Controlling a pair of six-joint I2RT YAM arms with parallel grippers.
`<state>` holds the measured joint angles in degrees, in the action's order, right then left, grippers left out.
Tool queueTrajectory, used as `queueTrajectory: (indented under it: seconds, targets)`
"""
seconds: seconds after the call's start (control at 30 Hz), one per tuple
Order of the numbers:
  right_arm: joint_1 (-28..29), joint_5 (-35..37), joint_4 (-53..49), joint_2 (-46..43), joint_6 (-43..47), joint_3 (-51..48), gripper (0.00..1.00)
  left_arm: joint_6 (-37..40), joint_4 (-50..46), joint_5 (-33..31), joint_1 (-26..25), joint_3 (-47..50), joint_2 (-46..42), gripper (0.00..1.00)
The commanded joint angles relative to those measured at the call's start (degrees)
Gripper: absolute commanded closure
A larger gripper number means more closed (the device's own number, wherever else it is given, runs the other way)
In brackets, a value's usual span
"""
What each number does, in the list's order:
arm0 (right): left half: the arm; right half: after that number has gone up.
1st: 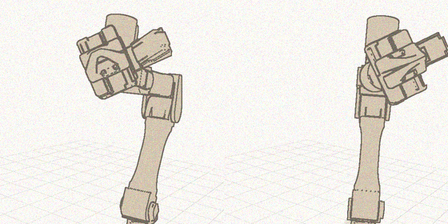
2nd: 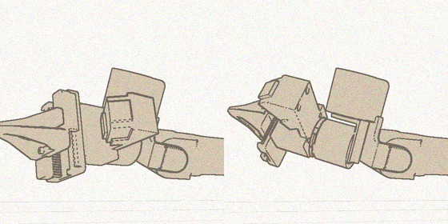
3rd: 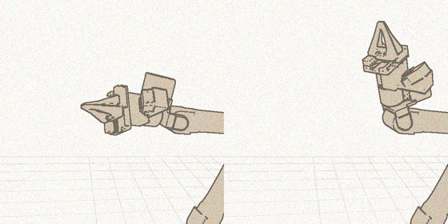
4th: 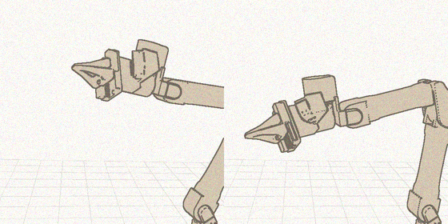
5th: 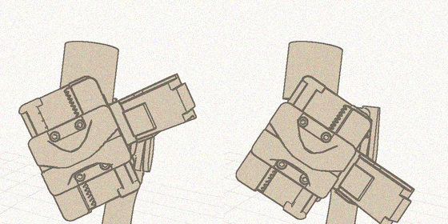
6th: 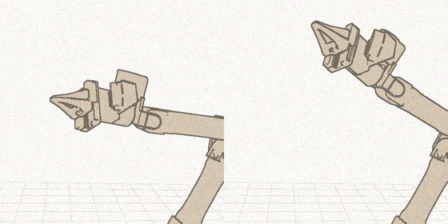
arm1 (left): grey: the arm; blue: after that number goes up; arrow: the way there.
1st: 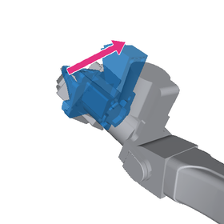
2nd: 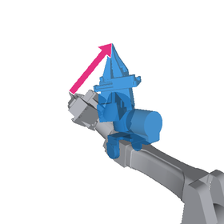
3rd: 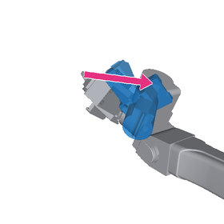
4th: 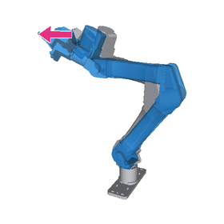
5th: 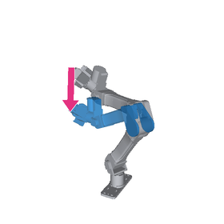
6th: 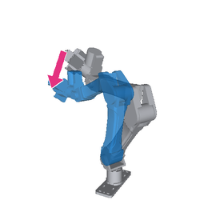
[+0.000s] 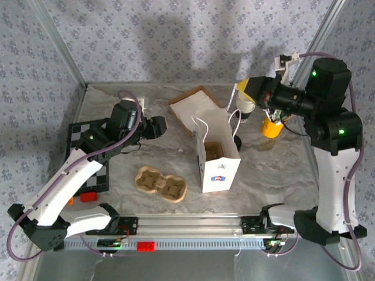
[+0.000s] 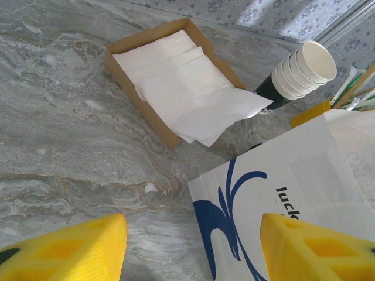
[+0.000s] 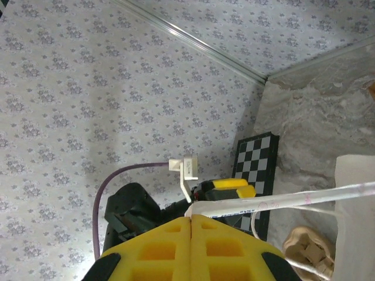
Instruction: Pack the takeout coffee
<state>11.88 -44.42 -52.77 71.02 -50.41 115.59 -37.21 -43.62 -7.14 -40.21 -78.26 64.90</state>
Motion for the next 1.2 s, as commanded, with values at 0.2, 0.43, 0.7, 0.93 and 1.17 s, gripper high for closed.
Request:
queueTrajectory:
  seconds: [0.2, 0.43, 0.7, 0.93, 1.17]
  targets:
    - [3.2, -3.0, -1.0, -3.7, -3.0, -6.5, 1.0, -0.7, -0.4, -1.0, 0.4, 0.7, -1.1, 0.38]
    - [3.8, -1.5, -5.4, -3.5, 0.1, -10.0, 1.0, -0.6, 0.1, -1.0, 0.4, 0.9, -0.7, 0.38]
    - [2.2, -1.3, -8.1, -0.2, 3.7, -7.9, 0.63, 4.2, 0.8, 2.6, 2.8, -0.7, 3.0, 0.37]
    - [-7.3, -6.1, -5.3, 1.9, 4.8, -2.4, 0.54, 1.7, 3.5, 7.1, 8.3, -0.3, 10.4, 0.32]
    - [-20.3, -9.1, 3.4, -1.4, 6.2, -12.8, 0.48, -5.9, 7.9, 7.8, 9.9, -5.9, 28.1, 0.25]
